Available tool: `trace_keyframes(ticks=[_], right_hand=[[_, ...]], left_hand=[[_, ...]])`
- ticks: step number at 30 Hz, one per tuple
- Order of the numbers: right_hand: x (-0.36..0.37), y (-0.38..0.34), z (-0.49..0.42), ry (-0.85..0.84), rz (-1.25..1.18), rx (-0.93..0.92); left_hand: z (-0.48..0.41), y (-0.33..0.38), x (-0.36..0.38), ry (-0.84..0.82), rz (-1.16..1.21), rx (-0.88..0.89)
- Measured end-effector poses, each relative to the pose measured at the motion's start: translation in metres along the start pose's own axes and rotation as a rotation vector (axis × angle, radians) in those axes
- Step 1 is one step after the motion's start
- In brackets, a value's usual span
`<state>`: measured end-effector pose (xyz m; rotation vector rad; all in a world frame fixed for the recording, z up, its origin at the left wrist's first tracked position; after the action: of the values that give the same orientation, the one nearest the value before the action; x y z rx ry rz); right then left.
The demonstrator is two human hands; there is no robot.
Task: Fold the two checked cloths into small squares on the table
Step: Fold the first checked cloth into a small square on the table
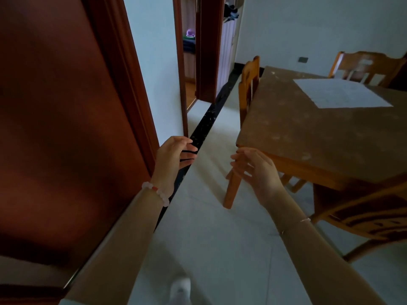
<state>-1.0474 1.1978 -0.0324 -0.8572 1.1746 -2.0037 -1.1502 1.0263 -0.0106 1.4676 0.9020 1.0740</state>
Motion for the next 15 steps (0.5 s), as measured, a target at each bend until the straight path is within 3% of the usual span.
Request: trace_keyframes(ticks=[15], right_hand=[[0.09,-0.089,-0.258,0.125,0.01,-0.041]], left_hand=[[-0.314,-0.006,0.001,-0.147,0.015,-0.001]])
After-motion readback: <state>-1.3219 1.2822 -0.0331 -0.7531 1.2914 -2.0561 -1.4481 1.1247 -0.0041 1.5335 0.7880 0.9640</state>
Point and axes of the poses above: each hand's wrist, its own z-axis away from the middle knuckle, its own x-axis out of the palm, y = z × x, the point moved 5 cm from there along -z, towards the middle knuckle, and after that the axes turned 8 degrees about x, right-handed, at the moved point
